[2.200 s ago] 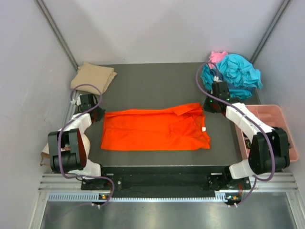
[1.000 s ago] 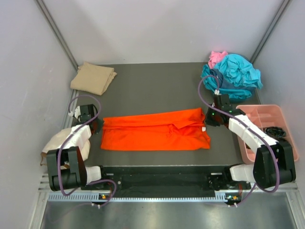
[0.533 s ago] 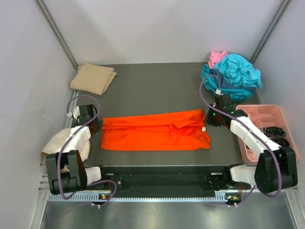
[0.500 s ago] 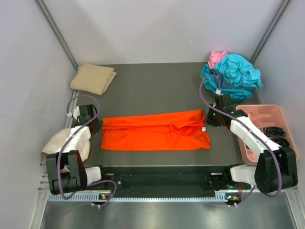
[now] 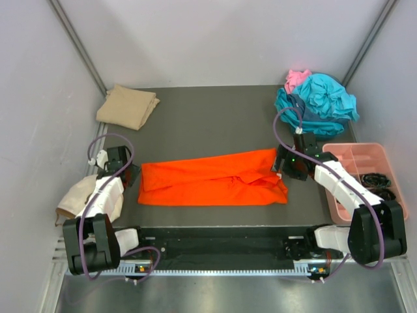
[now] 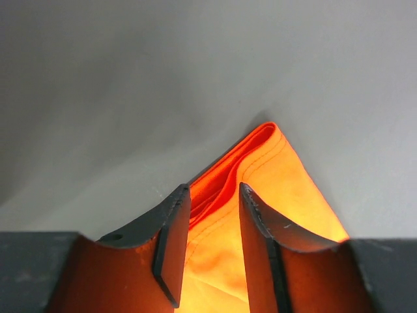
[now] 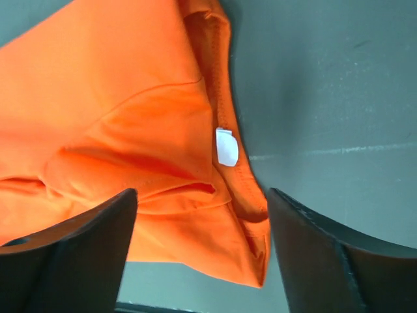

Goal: Fold and stack the t-shirts
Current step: Fold the other side of the tshirt into a rectangle

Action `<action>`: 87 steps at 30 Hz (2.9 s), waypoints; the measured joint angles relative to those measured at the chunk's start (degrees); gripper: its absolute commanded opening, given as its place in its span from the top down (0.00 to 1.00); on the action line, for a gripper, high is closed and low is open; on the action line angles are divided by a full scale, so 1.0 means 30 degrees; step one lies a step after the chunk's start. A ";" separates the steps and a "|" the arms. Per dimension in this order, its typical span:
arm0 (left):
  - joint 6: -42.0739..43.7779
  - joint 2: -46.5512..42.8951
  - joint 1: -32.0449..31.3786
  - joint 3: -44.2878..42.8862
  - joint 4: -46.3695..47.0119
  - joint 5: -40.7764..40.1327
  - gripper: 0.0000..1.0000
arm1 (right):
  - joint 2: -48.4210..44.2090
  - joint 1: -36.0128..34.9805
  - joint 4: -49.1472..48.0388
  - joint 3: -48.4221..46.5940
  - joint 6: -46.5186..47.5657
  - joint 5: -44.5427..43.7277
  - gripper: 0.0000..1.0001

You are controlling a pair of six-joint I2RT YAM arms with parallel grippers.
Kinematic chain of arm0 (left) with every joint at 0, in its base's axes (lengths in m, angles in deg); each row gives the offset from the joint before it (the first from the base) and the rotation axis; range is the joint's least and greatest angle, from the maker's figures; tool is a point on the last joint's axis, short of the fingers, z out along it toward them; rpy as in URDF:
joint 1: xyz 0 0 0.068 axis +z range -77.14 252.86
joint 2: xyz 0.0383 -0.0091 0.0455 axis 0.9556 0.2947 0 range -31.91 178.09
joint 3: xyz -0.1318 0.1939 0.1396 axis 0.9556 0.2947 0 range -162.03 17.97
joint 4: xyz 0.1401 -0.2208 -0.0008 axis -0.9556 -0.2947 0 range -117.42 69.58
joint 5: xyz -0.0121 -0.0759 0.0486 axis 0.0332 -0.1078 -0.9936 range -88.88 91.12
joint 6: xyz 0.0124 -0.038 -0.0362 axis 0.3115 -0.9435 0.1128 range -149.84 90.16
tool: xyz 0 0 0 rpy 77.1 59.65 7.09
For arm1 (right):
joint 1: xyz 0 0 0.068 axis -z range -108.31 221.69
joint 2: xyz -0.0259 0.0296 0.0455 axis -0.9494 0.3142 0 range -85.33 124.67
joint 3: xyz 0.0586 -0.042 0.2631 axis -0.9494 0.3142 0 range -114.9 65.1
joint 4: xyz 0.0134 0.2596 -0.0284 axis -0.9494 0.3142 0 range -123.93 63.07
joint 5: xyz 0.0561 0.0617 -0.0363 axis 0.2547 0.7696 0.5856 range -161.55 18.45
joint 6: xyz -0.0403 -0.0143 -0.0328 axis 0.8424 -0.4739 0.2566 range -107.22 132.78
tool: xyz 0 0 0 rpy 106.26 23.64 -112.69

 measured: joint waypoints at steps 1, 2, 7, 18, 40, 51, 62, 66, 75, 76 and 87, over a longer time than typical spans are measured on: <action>-0.0095 -0.0153 0.0000 0.0036 -0.0051 -0.0044 0.58 | 0.0000 0.0000 0.0029 0.0000 -0.0015 -0.0080 0.14; -0.0197 -0.0328 0.0000 0.0044 -0.0131 -0.0087 0.58 | 0.0000 0.0000 0.0073 0.0000 -0.0007 -0.0182 0.14; -0.0211 -0.0459 0.0000 -0.0109 -0.0204 -0.0634 0.58 | -0.0335 0.0000 0.0262 0.0000 -0.0015 -0.0860 0.13; 0.0809 0.1253 0.0000 -0.2004 0.0736 -0.0984 0.59 | -0.1479 -0.1974 -0.0991 -0.0007 0.0284 0.1355 0.15; 0.1158 0.5289 0.0000 -0.2222 0.2856 0.0619 0.65 | 0.0248 -0.5814 -0.3067 0.0087 -0.1515 0.1712 0.22; 0.1064 0.6659 0.0015 -0.2484 0.4248 0.1909 0.60 | 0.0248 -0.5814 -0.3045 0.0087 -0.1508 0.1450 0.21; 0.1064 0.6411 0.0015 -0.2652 0.3767 0.2353 0.60 | 0.0408 -0.5814 -0.3053 0.0087 -0.1508 0.1399 0.21; 0.1064 0.5938 0.0015 -0.2652 0.3534 0.2543 0.62 | 0.0561 -0.5814 -0.3060 0.0087 -0.1508 0.1392 0.21; 0.1071 0.5632 0.0015 -0.2637 0.3184 0.2688 0.64 | 0.0656 -0.5814 -0.3060 0.0087 -0.1508 0.1399 0.21; 0.1078 0.5632 0.0015 -0.2623 0.3184 0.2688 0.64 | 0.0656 -0.5814 -0.3060 0.0087 -0.1508 0.1392 0.21; 0.1173 0.5625 0.0015 -0.2251 0.3133 0.2725 0.65 | 0.0656 -0.5814 -0.3053 0.0080 -0.1508 0.1384 0.21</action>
